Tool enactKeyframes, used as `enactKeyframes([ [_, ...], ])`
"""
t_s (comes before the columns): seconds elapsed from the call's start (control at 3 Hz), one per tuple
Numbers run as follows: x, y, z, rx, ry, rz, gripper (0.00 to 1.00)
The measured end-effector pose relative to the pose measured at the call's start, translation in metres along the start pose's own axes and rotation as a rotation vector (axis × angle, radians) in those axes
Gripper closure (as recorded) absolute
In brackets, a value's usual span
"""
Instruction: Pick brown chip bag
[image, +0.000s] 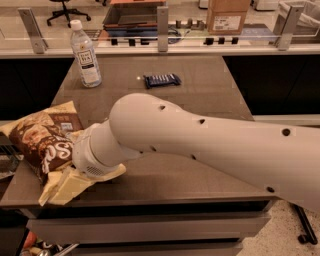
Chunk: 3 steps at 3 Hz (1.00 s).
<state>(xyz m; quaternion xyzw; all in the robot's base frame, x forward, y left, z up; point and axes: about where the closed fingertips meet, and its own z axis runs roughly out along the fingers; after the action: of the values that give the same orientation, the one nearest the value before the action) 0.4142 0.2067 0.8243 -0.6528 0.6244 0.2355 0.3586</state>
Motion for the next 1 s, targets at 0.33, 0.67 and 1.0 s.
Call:
enactKeyframes([
  [0.33, -0.0015, 0.0008, -0.0005, 0.001, 0.000, -0.004, 0.64],
  [0.67, -0.0037, 0.0003, -0.0024, 0.001, 0.000, -0.004, 0.88],
  [1.0, -0.0044, 0.0002, -0.0029, 0.001, 0.000, -0.004, 1.00],
])
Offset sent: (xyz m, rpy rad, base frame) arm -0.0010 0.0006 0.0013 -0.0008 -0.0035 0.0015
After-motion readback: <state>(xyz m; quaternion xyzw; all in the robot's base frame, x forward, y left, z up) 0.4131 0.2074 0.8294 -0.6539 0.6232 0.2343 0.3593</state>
